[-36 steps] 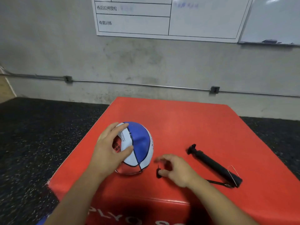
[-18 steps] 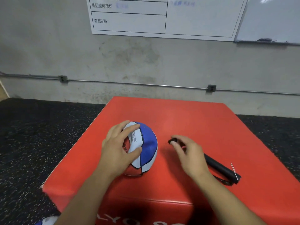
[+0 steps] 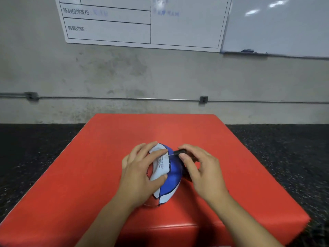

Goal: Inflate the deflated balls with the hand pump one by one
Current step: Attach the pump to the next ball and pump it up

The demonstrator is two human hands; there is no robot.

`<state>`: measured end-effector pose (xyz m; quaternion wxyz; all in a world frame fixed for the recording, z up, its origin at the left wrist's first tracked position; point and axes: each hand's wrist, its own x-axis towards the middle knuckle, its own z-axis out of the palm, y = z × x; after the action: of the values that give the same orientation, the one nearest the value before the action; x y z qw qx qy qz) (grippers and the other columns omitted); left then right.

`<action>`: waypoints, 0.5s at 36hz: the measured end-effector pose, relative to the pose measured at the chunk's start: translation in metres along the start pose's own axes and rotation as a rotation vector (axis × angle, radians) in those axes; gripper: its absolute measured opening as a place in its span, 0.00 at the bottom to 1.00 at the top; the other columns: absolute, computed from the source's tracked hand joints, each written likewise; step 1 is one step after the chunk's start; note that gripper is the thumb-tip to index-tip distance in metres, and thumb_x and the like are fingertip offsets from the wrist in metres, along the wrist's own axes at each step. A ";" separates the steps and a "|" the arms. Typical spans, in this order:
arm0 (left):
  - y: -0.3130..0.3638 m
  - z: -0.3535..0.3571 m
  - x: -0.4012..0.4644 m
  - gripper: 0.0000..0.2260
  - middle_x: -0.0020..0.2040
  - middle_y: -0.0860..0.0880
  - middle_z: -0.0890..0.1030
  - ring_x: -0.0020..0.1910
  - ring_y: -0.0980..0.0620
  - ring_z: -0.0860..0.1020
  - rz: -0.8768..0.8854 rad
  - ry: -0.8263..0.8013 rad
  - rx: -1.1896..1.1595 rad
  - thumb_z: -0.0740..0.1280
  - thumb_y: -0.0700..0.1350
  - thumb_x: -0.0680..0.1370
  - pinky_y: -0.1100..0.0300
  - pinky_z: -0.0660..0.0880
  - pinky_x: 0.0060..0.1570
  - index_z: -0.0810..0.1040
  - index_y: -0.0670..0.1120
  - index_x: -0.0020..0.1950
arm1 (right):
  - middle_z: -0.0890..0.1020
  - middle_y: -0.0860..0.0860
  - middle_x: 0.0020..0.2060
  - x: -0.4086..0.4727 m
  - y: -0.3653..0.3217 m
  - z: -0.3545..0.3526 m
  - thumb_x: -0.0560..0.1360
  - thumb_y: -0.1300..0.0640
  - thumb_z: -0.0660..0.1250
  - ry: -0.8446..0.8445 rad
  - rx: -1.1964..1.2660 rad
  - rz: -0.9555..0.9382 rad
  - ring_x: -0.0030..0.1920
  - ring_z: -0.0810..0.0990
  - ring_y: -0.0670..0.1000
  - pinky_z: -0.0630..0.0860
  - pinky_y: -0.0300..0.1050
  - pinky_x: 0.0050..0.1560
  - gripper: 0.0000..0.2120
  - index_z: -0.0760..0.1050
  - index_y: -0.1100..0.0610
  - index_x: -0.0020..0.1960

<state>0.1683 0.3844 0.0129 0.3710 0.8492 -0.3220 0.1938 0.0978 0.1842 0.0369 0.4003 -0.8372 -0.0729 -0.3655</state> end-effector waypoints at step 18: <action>-0.002 -0.003 -0.003 0.30 0.75 0.68 0.68 0.77 0.55 0.65 -0.048 0.046 -0.029 0.72 0.58 0.67 0.42 0.66 0.71 0.74 0.67 0.70 | 0.83 0.38 0.47 -0.002 0.007 -0.004 0.82 0.50 0.67 -0.044 -0.151 -0.057 0.47 0.80 0.40 0.76 0.42 0.53 0.07 0.81 0.45 0.58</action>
<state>0.1670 0.3890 0.0118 0.3950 0.8465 -0.2957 0.1999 0.0969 0.1774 0.0327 0.3236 -0.8705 -0.0780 -0.3626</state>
